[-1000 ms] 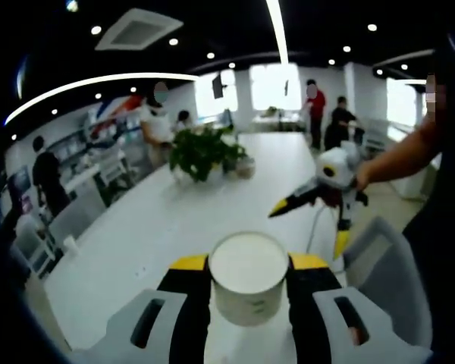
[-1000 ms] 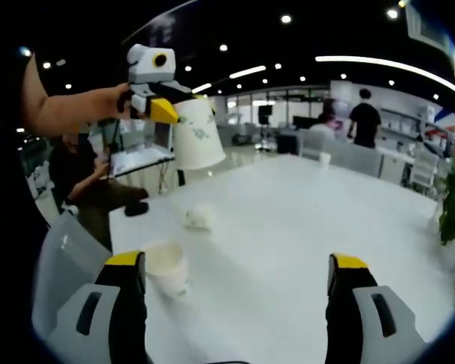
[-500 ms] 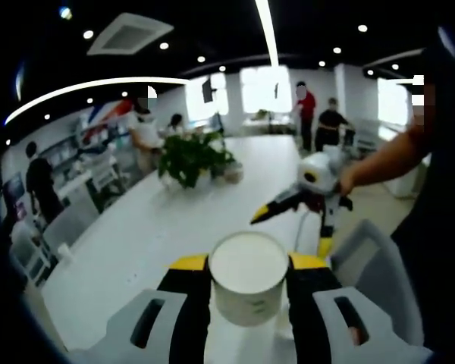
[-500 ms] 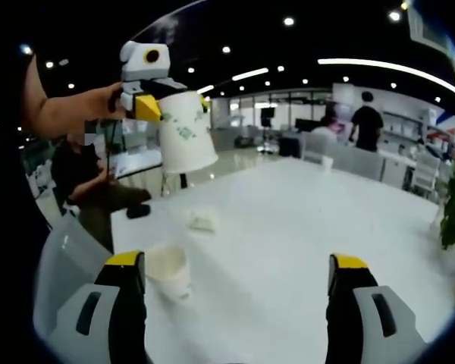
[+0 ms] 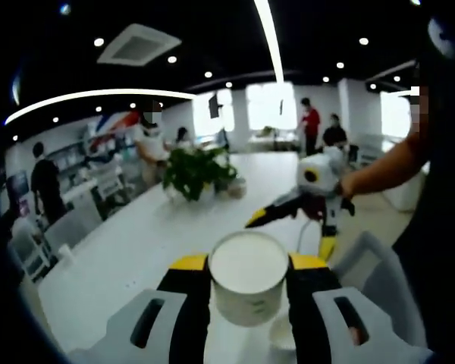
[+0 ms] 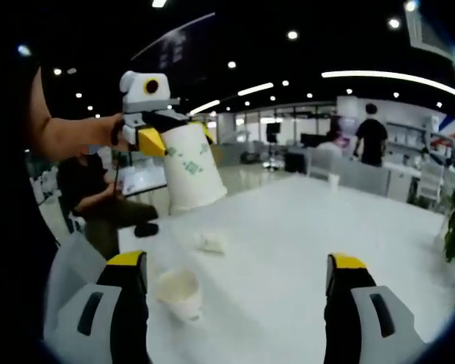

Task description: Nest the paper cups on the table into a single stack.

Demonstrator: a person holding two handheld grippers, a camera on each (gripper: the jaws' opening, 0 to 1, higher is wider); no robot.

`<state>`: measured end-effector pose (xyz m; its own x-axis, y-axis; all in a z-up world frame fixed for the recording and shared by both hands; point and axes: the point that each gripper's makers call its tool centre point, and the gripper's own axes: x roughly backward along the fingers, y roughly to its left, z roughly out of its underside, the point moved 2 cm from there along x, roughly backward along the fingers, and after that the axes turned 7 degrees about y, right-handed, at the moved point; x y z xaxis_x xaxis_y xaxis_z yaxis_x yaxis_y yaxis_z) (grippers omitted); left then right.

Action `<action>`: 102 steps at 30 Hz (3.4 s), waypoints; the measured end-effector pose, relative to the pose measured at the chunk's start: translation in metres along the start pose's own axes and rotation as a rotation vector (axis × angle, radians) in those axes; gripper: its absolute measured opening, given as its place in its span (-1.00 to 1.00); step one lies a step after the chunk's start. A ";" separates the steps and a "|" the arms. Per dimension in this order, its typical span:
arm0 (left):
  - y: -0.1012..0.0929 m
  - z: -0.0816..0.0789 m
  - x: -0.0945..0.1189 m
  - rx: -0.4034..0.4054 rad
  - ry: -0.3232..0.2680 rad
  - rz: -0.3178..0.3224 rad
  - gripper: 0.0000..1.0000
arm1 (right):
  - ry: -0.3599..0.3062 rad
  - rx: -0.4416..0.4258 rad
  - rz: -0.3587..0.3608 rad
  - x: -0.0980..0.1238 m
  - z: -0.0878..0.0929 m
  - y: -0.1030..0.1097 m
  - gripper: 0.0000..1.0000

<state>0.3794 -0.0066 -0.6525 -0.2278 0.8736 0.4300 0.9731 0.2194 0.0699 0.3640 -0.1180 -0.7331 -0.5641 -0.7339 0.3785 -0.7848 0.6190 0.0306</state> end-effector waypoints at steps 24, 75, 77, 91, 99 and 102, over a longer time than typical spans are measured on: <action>-0.011 -0.018 0.025 0.087 -0.220 -0.026 -0.26 | -0.090 -0.064 -0.233 -0.003 -0.052 0.051 0.29; -0.033 0.005 0.035 0.085 -0.175 0.091 -0.25 | -0.162 -0.014 -0.547 0.020 -0.111 0.105 -1.00; -0.031 0.005 0.037 0.092 -0.174 0.081 -0.17 | -0.157 -0.010 -0.541 0.019 -0.111 0.104 -1.00; 0.011 0.029 0.047 0.165 -0.037 -0.181 0.69 | -0.093 0.040 -0.415 0.017 -0.122 0.074 -1.00; 0.038 0.057 0.066 0.262 -0.028 -0.330 0.93 | -0.011 0.066 -0.358 0.022 -0.136 0.058 -1.00; 0.044 0.082 0.073 0.240 0.054 -0.406 0.96 | 0.026 0.072 -0.348 0.024 -0.142 0.054 -1.00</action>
<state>0.4025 0.1027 -0.6917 -0.5800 0.6738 0.4577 0.7689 0.6384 0.0345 0.3449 -0.0624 -0.5911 -0.2533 -0.8895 0.3802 -0.9454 0.3109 0.0974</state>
